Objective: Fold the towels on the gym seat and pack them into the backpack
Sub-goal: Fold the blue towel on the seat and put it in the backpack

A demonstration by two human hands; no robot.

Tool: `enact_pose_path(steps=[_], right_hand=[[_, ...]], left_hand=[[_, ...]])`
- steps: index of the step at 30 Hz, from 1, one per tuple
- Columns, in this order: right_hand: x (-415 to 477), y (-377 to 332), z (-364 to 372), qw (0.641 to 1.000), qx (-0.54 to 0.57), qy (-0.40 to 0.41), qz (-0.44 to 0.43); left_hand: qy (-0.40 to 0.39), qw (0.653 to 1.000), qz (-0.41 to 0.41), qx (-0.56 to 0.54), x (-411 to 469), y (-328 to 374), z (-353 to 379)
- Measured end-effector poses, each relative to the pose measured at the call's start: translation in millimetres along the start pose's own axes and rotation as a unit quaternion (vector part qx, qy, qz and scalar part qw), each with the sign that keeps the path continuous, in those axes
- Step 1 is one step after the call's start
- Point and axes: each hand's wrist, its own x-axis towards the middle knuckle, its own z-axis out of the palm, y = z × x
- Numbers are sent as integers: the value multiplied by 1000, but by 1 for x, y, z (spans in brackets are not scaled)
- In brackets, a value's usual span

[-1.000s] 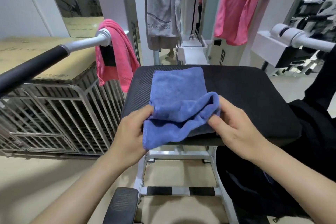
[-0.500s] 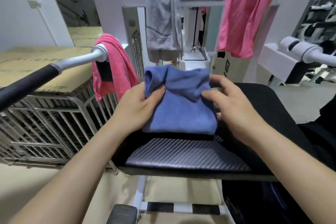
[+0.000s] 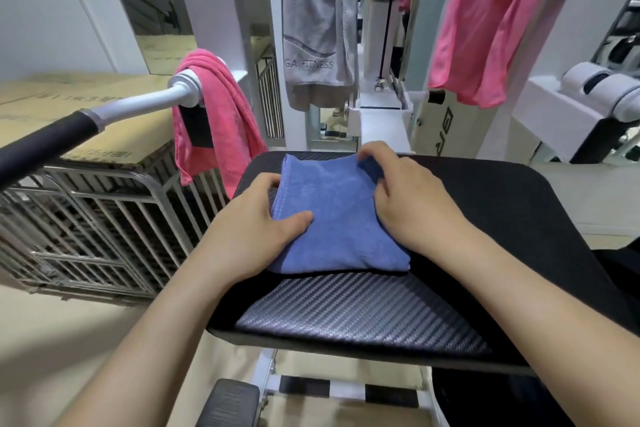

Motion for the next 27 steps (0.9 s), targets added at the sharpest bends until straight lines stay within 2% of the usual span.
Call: enact_pose_path(steps=[4,6,8,9,10,12,13,15,19,22,24,27], right_hand=[[-3,-7,-13,994,-72,-62,50],[-4,-12,-20,986,-161,-8,44],[0,-19,-20,974,-214,73,-25],[5,-21,-16,974,-206,78,-61],[9,-23,-10,977,-189,51,-86],[12,-21,7,981,-154,-52,-102],[12,-15,16,979,-148,-97,-97],[11,-5,24,977,-145,-132,-87],[7,-2,22,983,-109,-119,-90],[-9,-12,10,993,-96,-62,-29],[-25,-19,0,993,-108,-40,27],[-54,-31,-10,993,-36,-80,74]], left_hand=[[-22,998,-2,64,-12,8,-12],[4,990,22,137,-8,13,-20],[91,971,109,192,11,16,-21],[105,963,160,191,23,19,-16],[79,958,192,199,34,21,-9],[-24,947,220,233,44,20,15],[-55,944,215,245,44,14,26],[-62,948,196,242,42,4,37],[-12,944,173,281,29,4,36],[22,927,127,352,14,14,32],[15,936,82,341,7,11,21],[1,959,37,281,-3,-3,-1]])
